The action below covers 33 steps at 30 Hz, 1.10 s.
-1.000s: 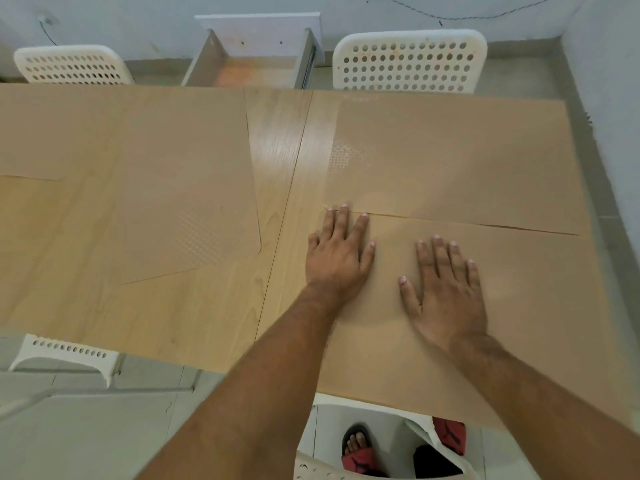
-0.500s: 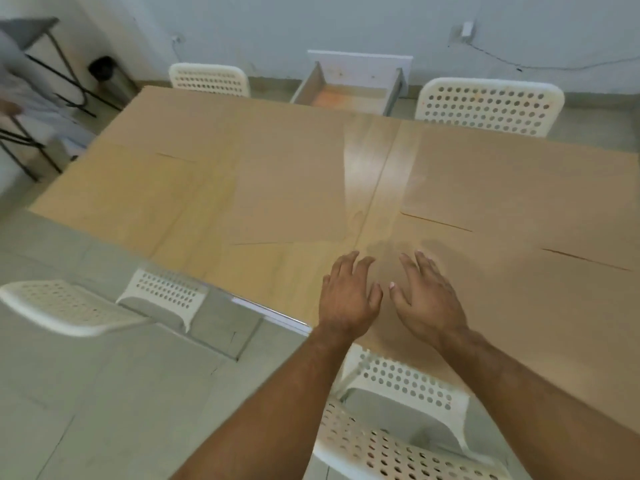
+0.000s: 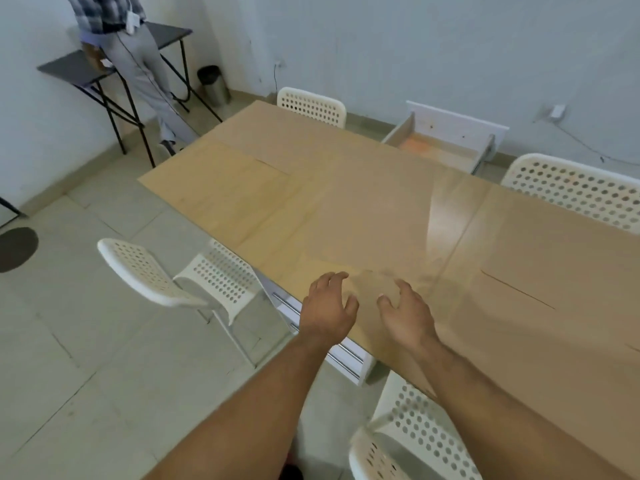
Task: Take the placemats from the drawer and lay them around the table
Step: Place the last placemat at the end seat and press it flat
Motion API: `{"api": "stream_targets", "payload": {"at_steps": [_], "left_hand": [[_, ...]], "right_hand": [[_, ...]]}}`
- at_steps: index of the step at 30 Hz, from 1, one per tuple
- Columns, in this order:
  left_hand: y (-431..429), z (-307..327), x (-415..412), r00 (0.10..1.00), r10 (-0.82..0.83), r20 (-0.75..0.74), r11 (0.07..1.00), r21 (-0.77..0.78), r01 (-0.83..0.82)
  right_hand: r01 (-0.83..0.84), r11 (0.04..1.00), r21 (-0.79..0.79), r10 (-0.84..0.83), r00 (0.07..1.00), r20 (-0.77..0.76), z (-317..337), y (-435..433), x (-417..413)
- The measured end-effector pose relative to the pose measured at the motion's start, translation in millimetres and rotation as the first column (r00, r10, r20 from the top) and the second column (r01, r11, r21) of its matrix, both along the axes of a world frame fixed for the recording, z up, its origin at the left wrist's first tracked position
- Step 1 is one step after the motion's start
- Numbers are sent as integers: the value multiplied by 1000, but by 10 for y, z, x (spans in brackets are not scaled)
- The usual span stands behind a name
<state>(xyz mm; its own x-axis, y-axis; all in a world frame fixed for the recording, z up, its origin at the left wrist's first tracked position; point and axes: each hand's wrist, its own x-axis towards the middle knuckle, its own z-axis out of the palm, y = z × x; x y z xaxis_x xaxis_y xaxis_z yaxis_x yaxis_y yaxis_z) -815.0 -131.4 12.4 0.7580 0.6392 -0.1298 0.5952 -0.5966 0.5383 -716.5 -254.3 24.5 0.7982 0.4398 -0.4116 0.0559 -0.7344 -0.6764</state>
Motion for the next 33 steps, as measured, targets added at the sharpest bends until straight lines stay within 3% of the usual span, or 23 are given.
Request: {"api": "stream_targets", "payload": {"at_steps": [5,12,15,17,20,22,28,33], "left_hand": [[848,-61,-2,984,-101,-144,995,-18,100],[1674,-123,139,901,-315,-298,945,-13,327],[1848,-184,367,864,-370,-341,923,-28,384],[1923,-237,538,860,-381,-340,923,-80,378],[2004,-302,834,888,-344,-304,939,-128,320],[2042,-288,1030,904,-280,-322,960,-102,261],[2118,-288,1569,890,-195,-412,974,23,224],[2119,-346,1853,918,-104,-383,994,-57,89]], "right_hand": [[204,977,-55,-209,973,-99,-104,765,-56],[242,952,-188,-253,967,-34,-98,1406,-249],[366,906,-212,-382,924,-34,-118,1530,-159],[551,812,-195,-578,804,-136,-137,1593,-53],[859,504,-93,-819,441,-367,-214,1695,161],[939,337,-60,-857,280,-433,-252,1750,290],[982,162,-98,-882,100,-460,-327,1888,590],[988,84,-128,-892,17,-451,-419,1993,701]]}}
